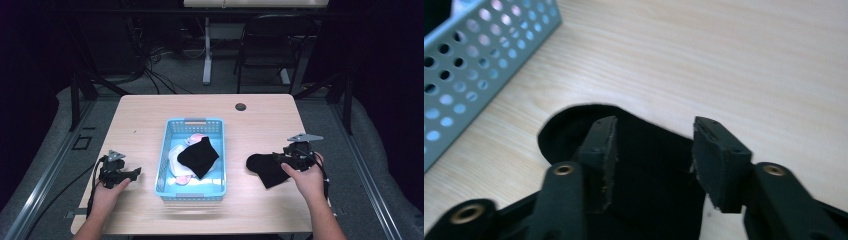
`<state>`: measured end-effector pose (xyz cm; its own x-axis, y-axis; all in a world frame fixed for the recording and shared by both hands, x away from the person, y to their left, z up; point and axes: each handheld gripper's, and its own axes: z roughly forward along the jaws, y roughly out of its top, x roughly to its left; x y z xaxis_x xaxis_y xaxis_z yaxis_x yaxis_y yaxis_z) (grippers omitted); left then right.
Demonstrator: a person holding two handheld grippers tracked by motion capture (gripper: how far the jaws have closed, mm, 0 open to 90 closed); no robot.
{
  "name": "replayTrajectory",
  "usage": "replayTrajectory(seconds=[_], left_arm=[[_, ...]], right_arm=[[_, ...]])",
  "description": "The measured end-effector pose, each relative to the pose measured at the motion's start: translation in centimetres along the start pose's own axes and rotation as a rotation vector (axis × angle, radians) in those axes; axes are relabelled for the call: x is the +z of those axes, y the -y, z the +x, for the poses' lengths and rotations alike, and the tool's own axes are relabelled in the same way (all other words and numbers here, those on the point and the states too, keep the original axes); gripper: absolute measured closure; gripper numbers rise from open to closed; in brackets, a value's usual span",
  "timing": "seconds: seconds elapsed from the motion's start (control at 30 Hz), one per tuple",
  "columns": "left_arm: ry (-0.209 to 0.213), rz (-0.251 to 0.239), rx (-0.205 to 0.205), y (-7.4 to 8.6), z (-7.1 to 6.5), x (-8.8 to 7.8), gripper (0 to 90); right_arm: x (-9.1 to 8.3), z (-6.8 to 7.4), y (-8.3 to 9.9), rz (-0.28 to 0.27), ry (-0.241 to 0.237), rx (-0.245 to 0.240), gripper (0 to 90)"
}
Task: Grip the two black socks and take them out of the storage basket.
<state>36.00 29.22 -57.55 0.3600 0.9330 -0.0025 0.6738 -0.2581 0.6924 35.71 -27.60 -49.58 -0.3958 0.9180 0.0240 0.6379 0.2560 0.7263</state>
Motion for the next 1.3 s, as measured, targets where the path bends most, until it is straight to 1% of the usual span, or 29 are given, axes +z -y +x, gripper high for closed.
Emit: replayTrajectory(seconds=[0.03, 0.07, 0.1, 0.13, 0.17, 0.2, 0.23, 0.27, 0.3, 0.33, 0.37, 0.53, 0.57, 0.63, 0.7, 0.73, 0.8, 0.83, 0.9, 0.93, 0.97, 1.0, 1.03, 1.1, 1.13, 1.17, 1.23, 1.3], left_arm=[[-0.002, 0.001, 0.001, 0.0, 0.0, 0.0, 27.6], [-0.002, 0.003, 0.003, 0.0, 0.0, 0.0, 27.6], [-0.001, 0.003, 0.003, 0.0, 0.0, 0.0, 27.6], [-0.001, 0.003, 0.003, 0.0, 0.0, 0.0, 27.6], [-0.001, 0.002, 0.003, 0.0, 0.0, 0.0, 27.6], [-0.001, 0.002, 0.004, 0.0, 0.0, 0.0, 27.6], [0.001, 0.001, 0.003, 0.0, 0.0, 0.0, 27.6], [0.001, 0.0, 0.003, 0.0, 0.0, 0.0, 27.6], [0.001, -0.001, 0.002, 0.0, 0.0, 0.0, 27.6], [0.001, -0.001, 0.002, 0.0, 0.0, 0.0, 27.6], [0.001, -0.001, 0.003, 0.0, 0.0, 0.0, 27.6], [0.001, -0.001, 0.005, 0.0, 0.0, 0.0, 27.6], [0.001, -0.002, 0.005, 0.0, 0.0, 0.0, 27.6], [0.002, -0.003, 0.004, 0.0, 0.0, -0.1, 27.6], [0.003, -0.004, 0.003, 0.0, 0.0, -0.1, 27.6], [0.004, -0.004, 0.003, -0.1, 0.0, -0.1, 27.6], [0.005, -0.006, 0.003, -0.1, 0.0, -0.1, 27.6], [0.005, -0.006, 0.002, -0.1, 0.0, -0.1, 27.6], [0.004, -0.006, 0.004, -0.1, 0.0, -0.1, 27.6], [0.004, -0.005, 0.004, -0.1, 0.0, -0.1, 27.6], [0.005, -0.005, 0.005, -0.1, 0.0, 0.0, 27.6], [0.004, -0.005, 0.005, -0.1, 0.0, -0.1, 27.6], [0.004, -0.006, 0.005, -0.1, 0.0, -0.1, 27.6], [0.005, -0.007, 0.006, -0.1, 0.0, -0.1, 27.6], [0.005, -0.007, 0.007, -0.1, 0.0, -0.1, 27.6], [0.005, -0.007, 0.007, -0.1, 0.0, -0.1, 27.6], [0.006, -0.007, 0.007, -0.1, 0.0, -0.1, 27.6], [0.007, -0.007, 0.007, -0.1, 0.0, 0.0, 27.6]], right_arm=[[0.0, 0.0, 0.0, 0.0, 0.0, 0.0, 49.3], [0.0, 0.8, -0.9, 0.007, -0.016, -0.051, 48.1], [0.1, 1.2, -1.3, 0.008, -0.021, -0.075, 48.1], [0.2, 1.6, -1.7, 0.005, -0.029, -0.083, 48.1], [0.2, 1.6, -1.7, 0.005, -0.029, -0.083, 48.1], [0.5, 2.6, -2.7, 0.002, -0.046, -0.115, 49.5], [0.6, 2.9, -3.1, 0.0, -0.059, -0.119, 51.8], [0.8, 3.4, -3.7, 0.001, -0.085, -0.128, 53.4], [0.8, 3.4, -3.7, 0.001, -0.085, -0.128, 53.4], [1.1, 4.3, -4.7, -0.002, -0.095, -0.146, 54.1], [1.1, 4.3, -4.7, -0.002, -0.095, -0.146, 54.1], [2.1, 6.8, -7.1, -0.015, -0.127, -0.213, 54.2], [2.3, 7.4, -7.6, -0.015, -0.141, -0.229, 54.1], [2.7, 8.3, -8.3, -0.018, -0.142, -0.25, 54.1], [3.2, 9.3, -8.9, -0.026, -0.163, -0.269, 55.9], [3.4, 9.6, -9.2, -0.02, -0.178, -0.273, 55.9], [4.1, 10.2, -9.5, -0.017, -0.185, -0.276, 55.9], [4.6, 10.8, -9.9, -0.007, -0.199, -0.274, 55.9], [4.8, 11.1, -10.0, -0.012, -0.207, -0.272, 55.9], [5.3, 11.5, -10.3, -0.015, -0.228, -0.261, 56.1], [5.3, 11.5, -10.3, -0.015, -0.228, -0.261, 56.1], [5.6, 11.7, -10.5, -0.013, -0.24, -0.247, 56.1], [6.2, 12.1, -10.6, -0.005, -0.259, -0.227, 58.3], [6.9, 12.4, -10.7, 0.018, -0.286, -0.209, 59.8], [6.9, 12.4, -10.7, 0.018, -0.286, -0.209, 59.8], [7.1, 12.6, -10.7, 0.023, -0.292, -0.203, 60.0], [8.1, 13.1, -10.7, 0.042, -0.289, -0.212, 60.7], [8.3, 13.2, -10.7, 0.046, -0.29, -0.208, 60.7]])
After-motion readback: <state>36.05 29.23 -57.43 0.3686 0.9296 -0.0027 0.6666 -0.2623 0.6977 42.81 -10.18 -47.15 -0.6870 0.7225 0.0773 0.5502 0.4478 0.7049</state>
